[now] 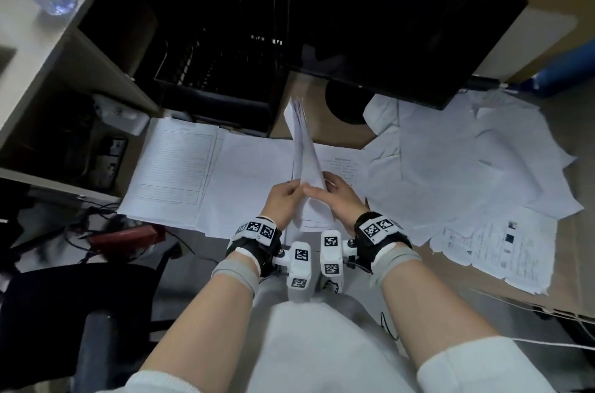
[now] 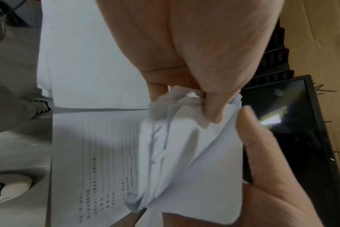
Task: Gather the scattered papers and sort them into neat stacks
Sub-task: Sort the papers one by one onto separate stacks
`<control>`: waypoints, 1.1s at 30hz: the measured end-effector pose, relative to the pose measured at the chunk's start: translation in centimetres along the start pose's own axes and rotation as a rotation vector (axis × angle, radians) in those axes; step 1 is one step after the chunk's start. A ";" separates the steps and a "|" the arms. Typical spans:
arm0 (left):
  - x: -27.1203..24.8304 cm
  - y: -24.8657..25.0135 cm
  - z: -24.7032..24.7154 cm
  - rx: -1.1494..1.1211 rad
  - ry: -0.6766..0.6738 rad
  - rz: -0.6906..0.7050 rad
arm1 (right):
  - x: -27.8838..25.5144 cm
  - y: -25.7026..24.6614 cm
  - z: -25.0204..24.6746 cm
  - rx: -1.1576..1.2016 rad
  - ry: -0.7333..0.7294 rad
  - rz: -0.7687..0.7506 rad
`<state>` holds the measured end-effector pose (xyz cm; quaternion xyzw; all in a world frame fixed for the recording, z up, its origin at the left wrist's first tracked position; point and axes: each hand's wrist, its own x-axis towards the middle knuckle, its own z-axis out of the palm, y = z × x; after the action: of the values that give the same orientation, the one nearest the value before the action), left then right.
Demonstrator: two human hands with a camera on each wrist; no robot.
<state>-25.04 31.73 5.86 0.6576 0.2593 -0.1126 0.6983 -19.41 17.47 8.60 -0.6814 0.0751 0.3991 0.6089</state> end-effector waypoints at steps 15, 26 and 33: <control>-1.5 -2.5 -0.5 0.172 0.280 0.019 | 1.7 6.2 -4.3 -0.376 0.409 0.191; -4.2 -2.5 -7.4 0.240 0.485 0.027 | 4.3 5.0 1.9 -0.457 0.314 0.230; -5.9 -4.2 -15.9 0.157 0.677 0.012 | 6.4 5.9 8.7 -0.480 0.311 0.341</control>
<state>-35.47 45.70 5.20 0.7108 0.4629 0.0967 0.5207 -22.53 26.16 0.55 -0.8357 0.1839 0.3930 0.3365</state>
